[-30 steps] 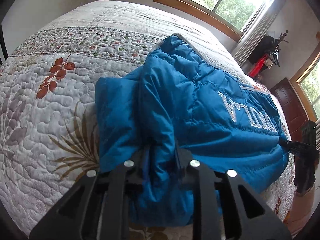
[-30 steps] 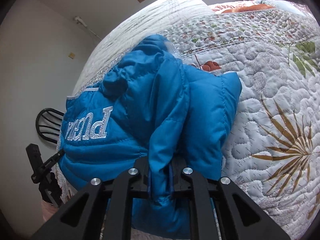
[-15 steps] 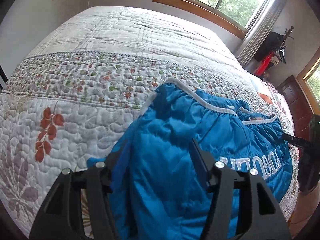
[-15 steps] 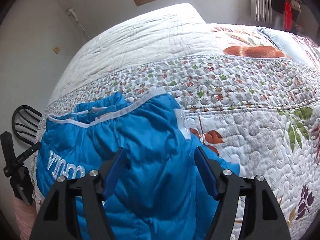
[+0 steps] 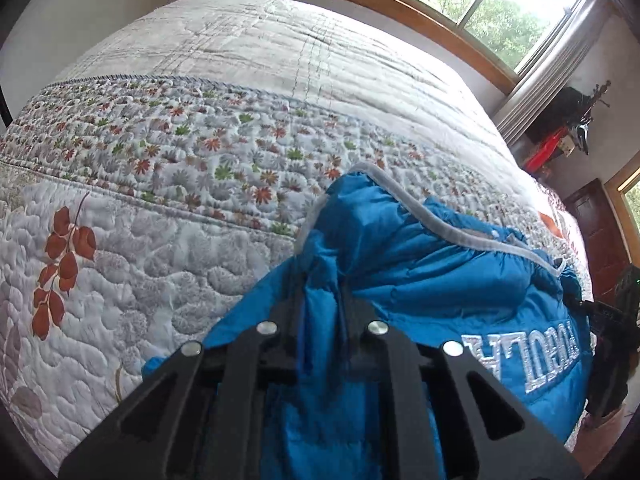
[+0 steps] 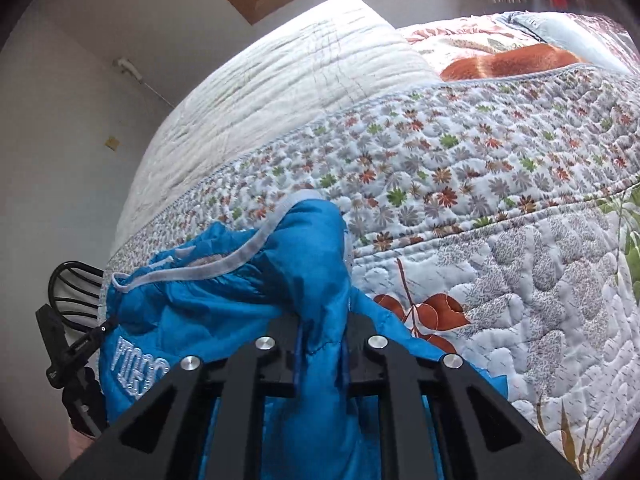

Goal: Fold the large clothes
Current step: 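Lay the lifted hem over the collar with both tools and release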

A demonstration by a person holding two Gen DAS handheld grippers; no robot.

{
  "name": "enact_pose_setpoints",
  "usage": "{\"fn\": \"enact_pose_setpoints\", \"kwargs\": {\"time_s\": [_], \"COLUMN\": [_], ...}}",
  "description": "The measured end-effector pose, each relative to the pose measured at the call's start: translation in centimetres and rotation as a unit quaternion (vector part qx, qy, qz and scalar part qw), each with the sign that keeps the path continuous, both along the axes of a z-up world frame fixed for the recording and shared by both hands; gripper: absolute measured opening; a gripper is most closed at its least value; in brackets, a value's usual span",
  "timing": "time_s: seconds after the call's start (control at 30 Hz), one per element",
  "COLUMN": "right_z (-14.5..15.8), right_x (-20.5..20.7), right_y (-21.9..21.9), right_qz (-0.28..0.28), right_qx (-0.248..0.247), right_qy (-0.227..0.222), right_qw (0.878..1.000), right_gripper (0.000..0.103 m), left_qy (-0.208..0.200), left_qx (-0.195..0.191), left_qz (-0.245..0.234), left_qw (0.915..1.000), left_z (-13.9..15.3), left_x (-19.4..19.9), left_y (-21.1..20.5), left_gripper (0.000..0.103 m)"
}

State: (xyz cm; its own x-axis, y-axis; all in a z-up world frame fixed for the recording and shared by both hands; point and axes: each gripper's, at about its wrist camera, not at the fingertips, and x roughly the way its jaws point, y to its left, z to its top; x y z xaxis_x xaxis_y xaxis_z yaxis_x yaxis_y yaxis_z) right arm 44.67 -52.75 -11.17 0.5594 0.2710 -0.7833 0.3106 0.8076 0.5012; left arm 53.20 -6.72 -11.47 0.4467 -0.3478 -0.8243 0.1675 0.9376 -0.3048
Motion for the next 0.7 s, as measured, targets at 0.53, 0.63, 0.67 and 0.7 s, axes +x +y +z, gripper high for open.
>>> {"fn": "enact_pose_setpoints", "kwargs": {"time_s": [0.53, 0.63, 0.67, 0.7], "right_z": [5.4, 5.0, 4.6, 4.1], "right_x": [-10.4, -12.8, -13.3, -13.8], "right_y": [0.5, 0.5, 0.4, 0.3], "right_qz": [0.027, 0.030, 0.030, 0.031], "right_qx": [-0.018, -0.006, 0.003, 0.012], "right_qy": [-0.047, -0.051, -0.050, -0.049], "right_qw": [0.998, 0.998, 0.998, 0.998], "right_gripper": [0.078, 0.081, 0.081, 0.082], "left_qy": [-0.034, -0.035, -0.034, -0.031], "left_qx": [-0.009, -0.032, -0.040, -0.048], "left_qz": [-0.039, -0.038, -0.039, -0.041], "left_qw": [0.9986, 0.9981, 0.9979, 0.9975], "left_z": [5.5, 5.6, 5.5, 5.2], "left_x": [-7.8, -10.3, -10.7, -11.2], "left_y": [6.0, 8.0, 8.5, 9.0], "left_gripper": [0.084, 0.086, 0.087, 0.088]}}
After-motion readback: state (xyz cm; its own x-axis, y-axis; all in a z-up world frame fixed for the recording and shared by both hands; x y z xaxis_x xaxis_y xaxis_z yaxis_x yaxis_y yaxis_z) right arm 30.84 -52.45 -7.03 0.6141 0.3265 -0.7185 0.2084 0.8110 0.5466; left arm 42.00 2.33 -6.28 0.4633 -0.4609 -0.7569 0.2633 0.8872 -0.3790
